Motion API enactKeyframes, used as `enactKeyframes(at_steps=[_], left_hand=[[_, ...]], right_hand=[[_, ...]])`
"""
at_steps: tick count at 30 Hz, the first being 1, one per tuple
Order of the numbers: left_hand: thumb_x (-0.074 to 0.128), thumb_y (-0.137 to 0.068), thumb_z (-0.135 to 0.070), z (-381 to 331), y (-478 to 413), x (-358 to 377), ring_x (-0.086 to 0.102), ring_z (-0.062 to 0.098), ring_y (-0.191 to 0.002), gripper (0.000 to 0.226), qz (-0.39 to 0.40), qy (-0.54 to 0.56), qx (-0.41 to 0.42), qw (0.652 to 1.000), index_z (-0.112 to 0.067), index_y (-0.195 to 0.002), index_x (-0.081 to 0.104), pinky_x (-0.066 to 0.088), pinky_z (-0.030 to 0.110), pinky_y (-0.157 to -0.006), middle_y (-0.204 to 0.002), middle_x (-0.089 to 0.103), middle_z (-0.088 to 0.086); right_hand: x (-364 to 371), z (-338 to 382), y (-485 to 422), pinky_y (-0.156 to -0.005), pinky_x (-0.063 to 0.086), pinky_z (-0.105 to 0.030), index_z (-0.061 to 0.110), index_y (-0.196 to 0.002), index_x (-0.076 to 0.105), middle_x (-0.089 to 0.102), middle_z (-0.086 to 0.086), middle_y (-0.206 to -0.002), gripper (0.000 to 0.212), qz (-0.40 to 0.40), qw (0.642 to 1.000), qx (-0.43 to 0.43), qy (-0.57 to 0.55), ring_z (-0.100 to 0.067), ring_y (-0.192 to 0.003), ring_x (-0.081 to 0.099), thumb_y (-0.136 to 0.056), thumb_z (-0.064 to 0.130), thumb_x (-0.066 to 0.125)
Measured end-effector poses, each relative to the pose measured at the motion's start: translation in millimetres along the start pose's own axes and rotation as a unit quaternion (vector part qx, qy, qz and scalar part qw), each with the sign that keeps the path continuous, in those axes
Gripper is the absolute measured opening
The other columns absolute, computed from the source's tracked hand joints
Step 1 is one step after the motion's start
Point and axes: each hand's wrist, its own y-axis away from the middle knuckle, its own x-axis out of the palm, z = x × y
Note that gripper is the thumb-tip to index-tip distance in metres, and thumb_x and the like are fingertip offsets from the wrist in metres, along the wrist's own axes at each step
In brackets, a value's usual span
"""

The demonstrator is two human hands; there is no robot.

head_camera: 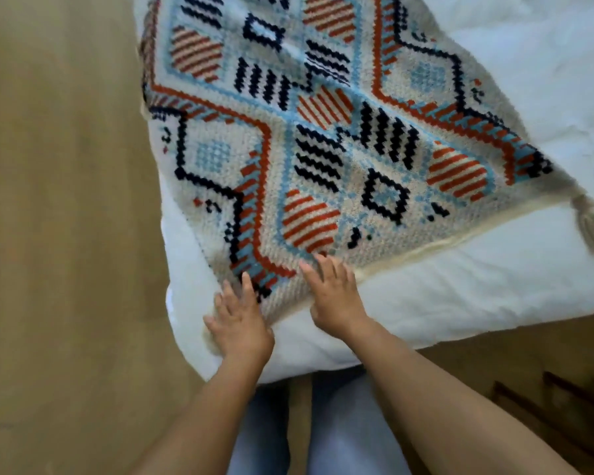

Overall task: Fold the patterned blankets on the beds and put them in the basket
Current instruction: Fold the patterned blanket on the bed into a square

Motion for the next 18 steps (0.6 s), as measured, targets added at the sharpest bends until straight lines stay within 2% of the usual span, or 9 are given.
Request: enactKeyframes(at_steps=[2,4,6,8,10,13,16,18], left_hand=[[0.062,-0.081,-0.030,32,4,0,0.031,0.034,-0.131,0.097,0.031,0.115,-0.065,0.991,-0.017,-0.146,-0.009,0.031,0.046,-0.104,-0.147,0.024,0.017],[0.060,-0.080,-0.028,50,5,4,0.049,0.033,-0.114,0.075,0.041,0.170,-0.052,0.983,-0.013,-0.140,0.017,0.041,0.040,-0.090,-0.128,0.049,0.013],[0.051,-0.085,-0.029,61,12,5,0.058,0.032,-0.095,0.036,0.065,0.121,0.021,0.990,-0.015,-0.114,0.036,0.041,0.036,-0.073,-0.106,0.061,0.010],[0.040,-0.090,-0.028,66,19,5,0.059,0.032,-0.091,0.015,0.087,0.043,0.082,0.992,-0.015,-0.098,0.040,0.039,0.035,-0.070,-0.101,0.063,0.012],[0.036,-0.093,-0.024,76,26,14,0.058,0.032,-0.100,0.022,0.115,-0.012,0.098,0.988,-0.011,-0.105,0.049,0.042,0.035,-0.077,-0.111,0.061,0.013],[0.036,-0.094,-0.026,97,35,28,0.056,0.027,-0.111,0.031,0.180,-0.063,0.054,0.980,-0.011,-0.114,0.053,0.043,0.031,-0.088,-0.122,0.059,0.010],[0.040,-0.091,-0.036,103,38,30,0.055,0.027,-0.111,0.036,0.201,-0.060,0.023,0.978,-0.012,-0.117,0.048,0.042,0.032,-0.089,-0.123,0.057,0.010],[0.047,-0.086,-0.050,98,34,14,0.051,0.028,-0.113,0.051,0.175,-0.061,0.024,0.982,-0.014,-0.122,0.042,0.041,0.037,-0.093,-0.124,0.052,0.009]], right_hand=[[13,30,2,-0.112,0.007,-0.049,0.026,-0.146,0.008,0.010,-0.013,-0.153,0.077,0.019,0.998,-0.042,0.052,-0.030,-0.140,0.007,-0.083,0.012,0.048],[20,51,1,-0.108,0.019,-0.048,0.022,-0.146,0.011,0.016,-0.016,-0.151,0.071,0.031,0.994,-0.056,0.091,-0.032,-0.137,0.016,-0.086,0.010,0.046],[21,68,-1,-0.093,0.035,-0.042,0.016,-0.137,0.029,0.036,-0.017,-0.136,0.056,0.015,0.993,-0.054,0.103,-0.034,-0.122,0.036,-0.085,0.005,0.047],[16,77,-6,-0.076,0.039,-0.036,0.010,-0.119,0.043,0.048,-0.013,-0.116,0.036,0.007,0.991,-0.068,0.113,-0.031,-0.104,0.045,-0.084,0.001,0.047],[15,89,-8,-0.069,0.038,-0.034,0.008,-0.113,0.047,0.051,-0.012,-0.110,0.029,0.043,0.985,-0.108,0.128,-0.028,-0.099,0.046,-0.085,0.000,0.048],[24,105,-1,-0.067,0.036,-0.034,0.007,-0.119,0.046,0.050,-0.012,-0.115,0.034,0.124,0.967,-0.166,0.145,-0.028,-0.105,0.046,-0.086,0.000,0.051],[28,111,8,-0.077,0.043,-0.038,0.008,-0.121,0.045,0.048,-0.012,-0.119,0.038,0.167,0.965,-0.154,0.129,-0.029,-0.110,0.044,-0.085,0.001,0.052],[18,111,5,-0.082,0.044,-0.039,0.009,-0.119,0.046,0.048,-0.011,-0.117,0.035,0.179,0.971,-0.124,0.103,-0.028,-0.109,0.045,-0.085,0.005,0.052]])
